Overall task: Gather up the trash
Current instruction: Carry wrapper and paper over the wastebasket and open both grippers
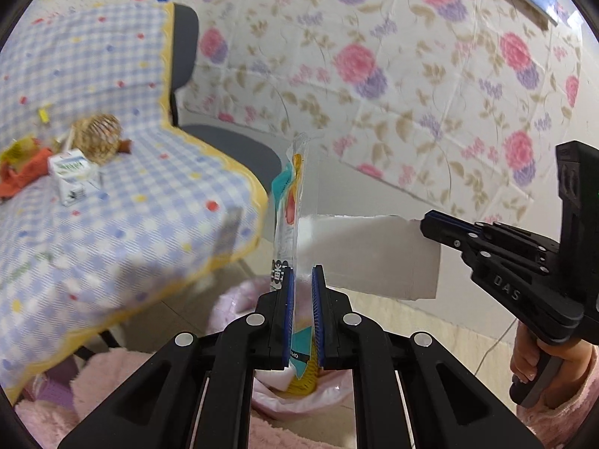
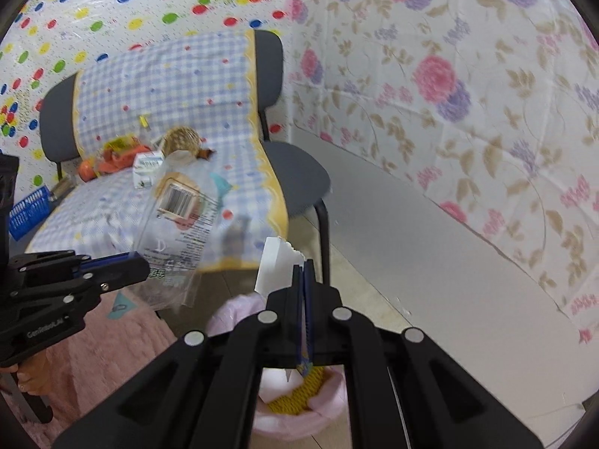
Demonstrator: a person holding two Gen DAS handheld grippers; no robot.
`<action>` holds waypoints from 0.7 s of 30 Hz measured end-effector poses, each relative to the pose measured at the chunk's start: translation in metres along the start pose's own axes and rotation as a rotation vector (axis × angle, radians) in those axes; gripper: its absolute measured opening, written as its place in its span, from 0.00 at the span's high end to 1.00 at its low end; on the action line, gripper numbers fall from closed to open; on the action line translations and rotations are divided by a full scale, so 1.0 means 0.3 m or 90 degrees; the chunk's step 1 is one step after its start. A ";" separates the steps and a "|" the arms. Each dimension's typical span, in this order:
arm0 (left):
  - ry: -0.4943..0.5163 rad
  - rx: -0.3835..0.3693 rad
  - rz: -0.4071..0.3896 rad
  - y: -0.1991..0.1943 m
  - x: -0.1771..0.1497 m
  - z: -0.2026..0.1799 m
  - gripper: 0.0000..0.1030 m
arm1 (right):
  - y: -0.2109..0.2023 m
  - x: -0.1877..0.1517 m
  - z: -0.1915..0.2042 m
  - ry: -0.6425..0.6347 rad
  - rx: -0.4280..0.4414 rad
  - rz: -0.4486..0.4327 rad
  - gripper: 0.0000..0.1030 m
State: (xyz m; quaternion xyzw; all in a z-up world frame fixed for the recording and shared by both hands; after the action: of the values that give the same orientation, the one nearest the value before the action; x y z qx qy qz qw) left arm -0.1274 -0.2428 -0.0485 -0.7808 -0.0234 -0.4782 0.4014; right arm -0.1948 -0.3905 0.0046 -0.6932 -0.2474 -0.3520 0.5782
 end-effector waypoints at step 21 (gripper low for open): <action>-0.014 0.024 0.090 0.241 -0.038 0.061 0.61 | 0.266 -0.101 -0.051 0.028 0.014 0.106 0.80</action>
State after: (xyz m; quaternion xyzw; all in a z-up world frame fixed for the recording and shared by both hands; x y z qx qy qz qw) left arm -0.0899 -0.2760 -0.1049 -0.7780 0.0189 -0.4397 0.4484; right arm -0.1573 -0.4203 -0.0676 -0.6970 -0.1800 -0.3152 0.6184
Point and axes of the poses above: each gripper's, at about its wrist camera, not at the fingertips, and y roughly the way its jaws point, z to its left, x to its top, the point moved 6 cm from there along y, roughly the way its jaws point, and after that the axes turned 4 degrees about x, right-handed, at the moved point
